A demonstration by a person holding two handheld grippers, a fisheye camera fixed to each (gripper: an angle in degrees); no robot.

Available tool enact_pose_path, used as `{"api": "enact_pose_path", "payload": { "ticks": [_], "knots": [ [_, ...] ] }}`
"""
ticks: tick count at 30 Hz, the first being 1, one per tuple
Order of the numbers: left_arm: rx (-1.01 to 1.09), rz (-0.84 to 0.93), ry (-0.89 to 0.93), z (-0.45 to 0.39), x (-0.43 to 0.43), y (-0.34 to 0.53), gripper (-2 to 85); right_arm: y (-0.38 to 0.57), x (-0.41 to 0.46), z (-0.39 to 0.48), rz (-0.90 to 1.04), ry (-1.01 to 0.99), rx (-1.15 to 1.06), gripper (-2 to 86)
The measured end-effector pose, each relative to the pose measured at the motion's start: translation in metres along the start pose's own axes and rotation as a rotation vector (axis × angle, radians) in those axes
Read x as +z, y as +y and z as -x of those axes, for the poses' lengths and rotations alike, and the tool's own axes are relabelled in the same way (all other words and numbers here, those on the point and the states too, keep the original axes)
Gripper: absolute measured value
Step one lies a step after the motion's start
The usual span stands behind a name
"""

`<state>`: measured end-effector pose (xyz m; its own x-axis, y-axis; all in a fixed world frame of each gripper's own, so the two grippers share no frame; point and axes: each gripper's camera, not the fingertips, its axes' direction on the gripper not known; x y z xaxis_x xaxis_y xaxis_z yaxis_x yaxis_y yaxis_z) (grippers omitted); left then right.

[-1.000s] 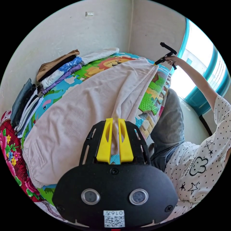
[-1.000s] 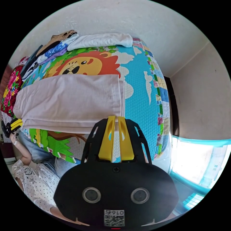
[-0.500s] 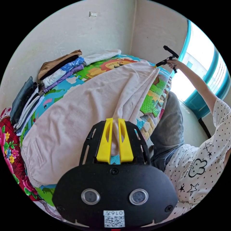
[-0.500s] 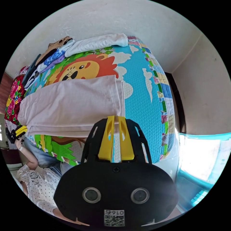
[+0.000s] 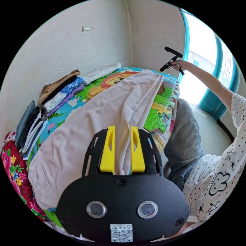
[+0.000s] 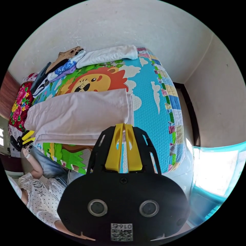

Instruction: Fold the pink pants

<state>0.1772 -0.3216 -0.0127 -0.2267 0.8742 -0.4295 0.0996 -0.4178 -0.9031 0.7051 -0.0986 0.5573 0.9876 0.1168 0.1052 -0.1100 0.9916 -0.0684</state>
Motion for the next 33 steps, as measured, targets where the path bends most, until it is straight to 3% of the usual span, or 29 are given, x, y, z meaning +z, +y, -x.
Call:
{"api": "enact_pose_path", "payload": {
  "ticks": [7,20,22,28,33],
  "knots": [
    [0.03,0.082,-0.06,-0.017,0.013,-0.011,-0.3,0.0,0.016,-0.01,0.05,-0.097,0.037,4.4],
    [-0.028,-0.053,0.012,-0.005,-0.018,-0.014,-0.9,-0.022,-0.068,-0.019,-0.069,-0.122,0.039,-0.2],
    [0.032,-0.016,0.013,-0.013,-0.016,-0.019,-1.0,-0.026,-0.08,-0.018,-0.075,-0.125,0.027,-0.2],
    [0.169,0.162,0.01,-0.036,0.013,-0.035,-1.0,-0.04,-0.061,-0.012,0.143,-0.02,-0.012,-0.2],
    [0.167,0.123,0.015,-0.035,0.004,-0.041,-1.0,-0.056,-0.091,-0.007,0.094,0.035,-0.024,-0.1]
  ]
}}
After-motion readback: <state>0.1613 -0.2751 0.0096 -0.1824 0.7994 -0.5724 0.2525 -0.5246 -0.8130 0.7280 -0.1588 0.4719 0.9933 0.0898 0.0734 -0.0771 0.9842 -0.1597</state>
